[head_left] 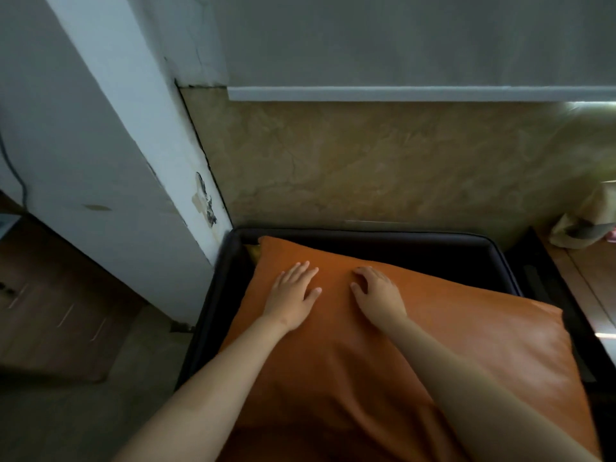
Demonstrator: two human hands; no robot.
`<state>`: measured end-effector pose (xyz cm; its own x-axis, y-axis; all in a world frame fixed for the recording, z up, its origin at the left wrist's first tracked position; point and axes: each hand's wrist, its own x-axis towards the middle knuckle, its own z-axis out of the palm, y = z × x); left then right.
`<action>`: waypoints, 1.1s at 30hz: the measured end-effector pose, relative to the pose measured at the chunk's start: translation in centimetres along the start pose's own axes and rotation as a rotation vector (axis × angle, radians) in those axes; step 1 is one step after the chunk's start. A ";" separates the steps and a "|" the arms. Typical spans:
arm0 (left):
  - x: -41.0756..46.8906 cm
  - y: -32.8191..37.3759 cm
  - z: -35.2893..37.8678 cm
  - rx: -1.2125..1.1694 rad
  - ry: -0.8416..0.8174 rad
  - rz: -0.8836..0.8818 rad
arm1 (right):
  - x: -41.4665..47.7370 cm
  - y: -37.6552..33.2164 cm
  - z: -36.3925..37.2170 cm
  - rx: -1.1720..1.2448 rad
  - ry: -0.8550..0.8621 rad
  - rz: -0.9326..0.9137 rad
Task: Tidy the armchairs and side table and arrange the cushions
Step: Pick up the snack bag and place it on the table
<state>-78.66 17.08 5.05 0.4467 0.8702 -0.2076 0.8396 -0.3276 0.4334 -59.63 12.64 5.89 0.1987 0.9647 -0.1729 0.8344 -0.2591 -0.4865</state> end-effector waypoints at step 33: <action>13.8 -21.3 -3.1 -0.010 0.125 -0.201 | 24.7 -13.8 10.5 -0.131 -0.279 -0.202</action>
<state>-91.30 37.23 -4.32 0.2284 0.9565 -0.1813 0.9045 -0.1397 0.4029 -71.67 39.54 -0.64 -0.1095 0.9411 -0.3199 0.9046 -0.0390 -0.4245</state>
